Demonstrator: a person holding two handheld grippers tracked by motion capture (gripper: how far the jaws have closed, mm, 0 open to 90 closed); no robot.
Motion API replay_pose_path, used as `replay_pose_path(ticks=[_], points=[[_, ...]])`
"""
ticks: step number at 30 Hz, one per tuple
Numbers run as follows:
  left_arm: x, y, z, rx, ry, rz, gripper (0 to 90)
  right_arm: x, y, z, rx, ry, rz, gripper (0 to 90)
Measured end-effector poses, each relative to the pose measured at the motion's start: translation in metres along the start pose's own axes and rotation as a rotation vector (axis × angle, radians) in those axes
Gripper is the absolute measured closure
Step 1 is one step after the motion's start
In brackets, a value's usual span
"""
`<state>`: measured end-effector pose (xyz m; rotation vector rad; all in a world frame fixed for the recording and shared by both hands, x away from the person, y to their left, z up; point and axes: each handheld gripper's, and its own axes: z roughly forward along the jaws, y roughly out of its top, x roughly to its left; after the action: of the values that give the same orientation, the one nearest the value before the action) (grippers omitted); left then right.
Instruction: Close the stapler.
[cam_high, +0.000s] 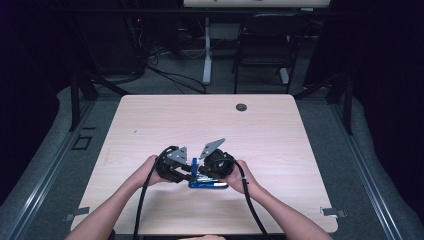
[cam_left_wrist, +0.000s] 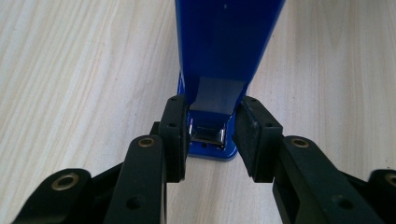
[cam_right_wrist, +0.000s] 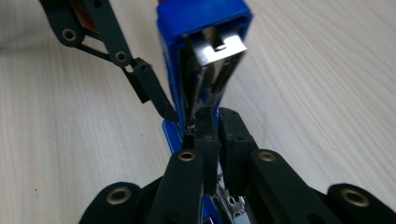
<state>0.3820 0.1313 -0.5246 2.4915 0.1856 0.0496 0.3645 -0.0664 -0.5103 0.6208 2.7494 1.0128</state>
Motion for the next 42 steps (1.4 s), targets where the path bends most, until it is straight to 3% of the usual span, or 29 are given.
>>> replay_pose_path(ticks=[15,19,24,29,33,34,36,37,41,42], points=[[-0.003,0.005,0.012,-0.011,0.011,-0.007,65.2,-0.018,-0.013,-0.028,0.021,-0.059,0.072,85.3],[-0.003,0.005,0.013,-0.008,0.014,-0.011,65.2,-0.023,-0.014,-0.036,0.004,-0.081,0.094,85.0],[-0.003,0.005,0.016,0.011,0.013,-0.011,65.2,-0.026,-0.007,-0.059,-0.083,-0.114,0.112,84.9],[-0.003,0.005,0.017,0.014,0.014,-0.014,65.1,-0.022,-0.001,-0.065,-0.111,-0.092,0.098,84.8],[-0.003,0.005,0.017,0.013,0.014,-0.019,65.1,-0.016,-0.001,-0.055,-0.038,-0.066,0.075,84.6],[-0.002,0.005,0.015,0.022,-0.001,-0.020,64.9,-0.016,-0.002,-0.052,-0.029,-0.063,0.079,84.7],[-0.002,0.005,0.015,0.018,0.012,-0.025,64.7,-0.016,-0.003,-0.049,-0.023,-0.061,0.086,84.7],[0.000,0.003,0.013,0.010,0.004,-0.052,61.8,-0.018,-0.006,-0.046,0.024,-0.059,0.081,84.6],[0.005,0.000,0.007,-0.006,0.016,-0.090,50.3,-0.020,-0.011,-0.038,0.067,-0.065,0.091,84.5],[0.008,-0.001,0.002,-0.014,0.032,-0.121,42.2,-0.023,-0.014,-0.034,0.092,-0.065,0.094,84.5]])
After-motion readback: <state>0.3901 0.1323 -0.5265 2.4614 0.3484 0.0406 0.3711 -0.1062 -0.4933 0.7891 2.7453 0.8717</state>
